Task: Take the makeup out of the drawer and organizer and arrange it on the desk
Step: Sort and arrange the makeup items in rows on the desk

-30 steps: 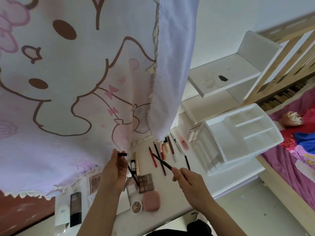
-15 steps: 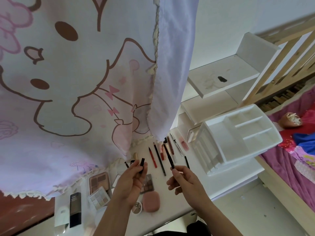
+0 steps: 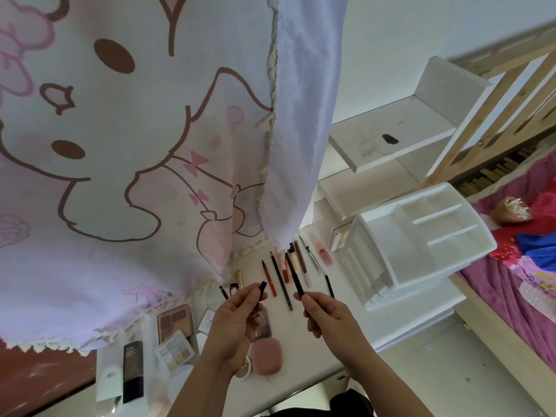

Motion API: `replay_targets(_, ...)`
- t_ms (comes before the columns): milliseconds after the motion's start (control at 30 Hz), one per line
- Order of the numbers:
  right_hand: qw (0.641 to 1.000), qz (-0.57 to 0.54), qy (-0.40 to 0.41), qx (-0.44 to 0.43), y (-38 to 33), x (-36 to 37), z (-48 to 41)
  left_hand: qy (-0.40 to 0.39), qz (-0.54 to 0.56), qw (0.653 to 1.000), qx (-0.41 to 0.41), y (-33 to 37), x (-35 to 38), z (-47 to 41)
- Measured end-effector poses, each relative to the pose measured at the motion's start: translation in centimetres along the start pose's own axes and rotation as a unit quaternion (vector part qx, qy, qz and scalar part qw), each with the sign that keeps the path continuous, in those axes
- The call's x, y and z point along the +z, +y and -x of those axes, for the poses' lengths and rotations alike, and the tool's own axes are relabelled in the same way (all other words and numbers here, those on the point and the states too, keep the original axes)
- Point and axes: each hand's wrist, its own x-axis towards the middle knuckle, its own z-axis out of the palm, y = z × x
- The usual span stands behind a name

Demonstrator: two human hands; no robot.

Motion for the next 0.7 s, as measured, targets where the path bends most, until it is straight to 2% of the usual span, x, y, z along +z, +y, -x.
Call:
replay_targets(167, 0.999, 0.037, -0.034, 0.003, 0.4, -0.4, -0.2, 0.002, -0.005, 1.000, 0.007, -0.4, -0.3, -0.4)
replay_targets(300, 0.997, 0.071, -0.015, 0.016, 1.4, -0.8, -0.8, 0.038, -0.034, 0.999, 0.004, -1.0, -0.5, -1.3)
replay_targets(400, 0.992, 0.121, 0.014, 0.030, 2.9, -1.4, -1.5, 0.073, -0.103, 0.992, 0.006, -2.1, -1.0, -2.6)
replay_targets(533, 0.981, 0.171, 0.040, 0.080, 6.1, -2.5, -3.4, 0.125, -0.225, 0.966, -0.026, -4.7, -1.7, -5.0)
replay_targets(700, 0.964, 0.212, 0.065, 0.145, 10.0, -3.9, -5.8, 0.107, -0.302, 0.945, -0.058, -8.5, -1.0, -7.5)
